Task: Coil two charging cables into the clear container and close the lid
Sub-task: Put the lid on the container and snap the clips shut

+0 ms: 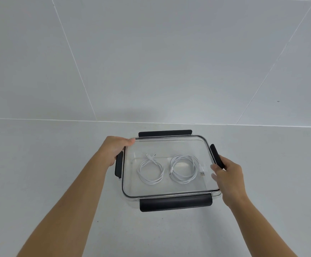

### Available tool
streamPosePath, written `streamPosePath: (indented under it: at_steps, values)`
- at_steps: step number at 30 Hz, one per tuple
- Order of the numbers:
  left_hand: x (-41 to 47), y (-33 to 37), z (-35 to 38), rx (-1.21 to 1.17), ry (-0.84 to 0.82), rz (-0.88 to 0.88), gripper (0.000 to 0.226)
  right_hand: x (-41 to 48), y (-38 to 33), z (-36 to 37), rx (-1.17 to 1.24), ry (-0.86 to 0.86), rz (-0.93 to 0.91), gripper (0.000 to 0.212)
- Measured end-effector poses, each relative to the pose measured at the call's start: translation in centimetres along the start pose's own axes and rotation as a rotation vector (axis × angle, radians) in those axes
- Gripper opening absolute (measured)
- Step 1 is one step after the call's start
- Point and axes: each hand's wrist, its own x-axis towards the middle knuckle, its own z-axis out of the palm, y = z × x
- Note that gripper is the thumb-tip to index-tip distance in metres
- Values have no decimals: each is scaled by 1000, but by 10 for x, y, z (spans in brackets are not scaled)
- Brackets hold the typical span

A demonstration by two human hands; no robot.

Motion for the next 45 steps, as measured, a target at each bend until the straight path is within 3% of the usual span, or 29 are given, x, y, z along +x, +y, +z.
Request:
streamPosePath:
  at_steps: [4, 8, 11, 21, 29, 33, 40, 45]
  values:
    - [-2, 1, -4, 66, -3, 30, 18, 1, 0, 1, -31, -1, -13, 14]
    - [-2, 5, -3, 128, 51, 119, 21, 3, 0, 0, -56, 0, -19, 11]
    - [0, 2, -5, 76, 62, 74, 27, 1, 0, -2, -79, -3, -26, 14]
    - [-5, 0, -15, 67, -64, -66, 15, 6, 7, -6, -50, -2, 18, 9]
    - [-10, 0, -9, 97, 74, 25, 32, 13, -7, -19, -63, -104, 71, 9]
    - [-13, 0, -11, 124, -44, -64, 35, 20, -16, -27, -51, -237, 127, 3]
    - [-30, 2, -21, 356, -328, -190, 28, 33, -23, -35, -118, -353, 158, 20]
    - [-35, 1, -22, 376, -324, -175, 26, 38, -31, -42, -182, -444, 187, 12]
